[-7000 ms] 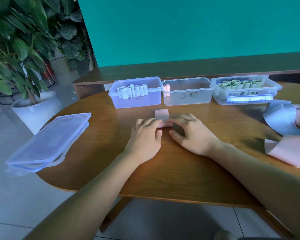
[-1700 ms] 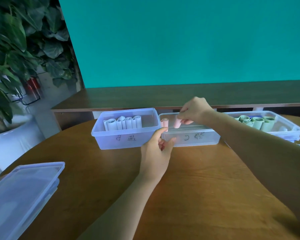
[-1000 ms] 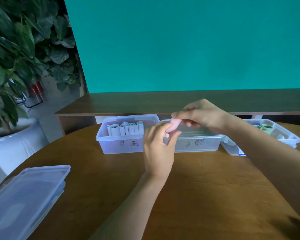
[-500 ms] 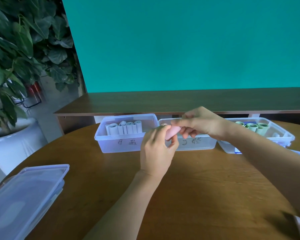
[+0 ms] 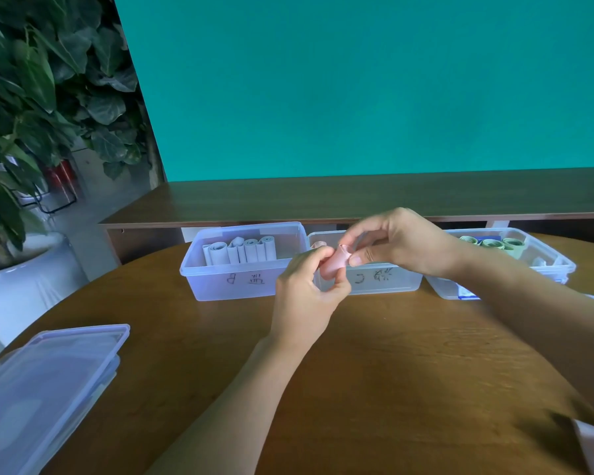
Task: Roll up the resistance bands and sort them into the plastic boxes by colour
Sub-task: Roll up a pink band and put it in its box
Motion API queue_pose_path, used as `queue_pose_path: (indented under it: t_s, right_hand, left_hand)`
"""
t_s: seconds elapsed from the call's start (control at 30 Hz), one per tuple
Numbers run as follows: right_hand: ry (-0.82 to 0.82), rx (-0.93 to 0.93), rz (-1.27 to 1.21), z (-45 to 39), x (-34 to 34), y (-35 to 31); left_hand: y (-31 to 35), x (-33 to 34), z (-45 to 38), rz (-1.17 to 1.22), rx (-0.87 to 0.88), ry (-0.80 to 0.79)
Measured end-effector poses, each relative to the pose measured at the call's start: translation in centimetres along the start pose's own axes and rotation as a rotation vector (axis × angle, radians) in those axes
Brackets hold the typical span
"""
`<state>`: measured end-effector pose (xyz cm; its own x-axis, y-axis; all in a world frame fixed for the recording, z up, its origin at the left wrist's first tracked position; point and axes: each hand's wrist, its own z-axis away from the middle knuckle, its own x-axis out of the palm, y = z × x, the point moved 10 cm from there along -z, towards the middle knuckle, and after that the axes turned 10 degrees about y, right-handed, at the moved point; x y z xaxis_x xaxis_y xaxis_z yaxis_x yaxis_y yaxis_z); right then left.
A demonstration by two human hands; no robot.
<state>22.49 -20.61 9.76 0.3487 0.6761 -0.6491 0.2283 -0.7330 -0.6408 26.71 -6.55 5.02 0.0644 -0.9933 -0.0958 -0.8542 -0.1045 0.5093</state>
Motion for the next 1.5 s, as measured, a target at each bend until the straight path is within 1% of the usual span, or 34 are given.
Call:
queue_pose_path:
  t_s: [0.2, 0.27, 0.37, 0.47, 0.6, 0.77, 1.1, 1.5]
  right_hand:
    - [0.044, -0.008, 0.099, -0.3, -0.5, 0.8]
    - [0.099, 0.026, 0.134, -1.0, -1.4, 1.7]
    - [0.177, 0.07, 0.264, -2.6, -2.9, 3.8]
    - [0.144, 0.117, 0.383, -4.6, -2.4, 6.2]
    - [0.089, 0.169, 0.458, -6.6, -0.1, 8.9]
    - [0.046, 0.207, 0.476, -8.0, 1.8, 11.2]
    - [0.002, 0.201, 0.481, -9.0, 3.2, 11.5]
    - [0.05, 0.215, 0.475, -8.9, 3.3, 11.2]
  left_hand:
    - [-0.8, 0.9, 0.2, 0.019, -0.057, -0.049]
    - [-1.2, 0.9, 0.2, -0.012, -0.044, -0.053]
    - [-1.8, 0.1, 0.5, -0.069, -0.052, -0.005]
    - [-2.8, 0.4, 1.2, -0.082, -0.095, -0.028]
    - [-3.6, 0.8, 1.5, -0.089, -0.132, -0.066]
    - [-3.8, 0.9, 1.7, -0.113, -0.126, -0.088]
    - [-4.0, 1.3, 1.9, -0.126, -0.13, -0.114]
    - [-4.3, 1.7, 2.0, -0.142, -0.156, -0.153]
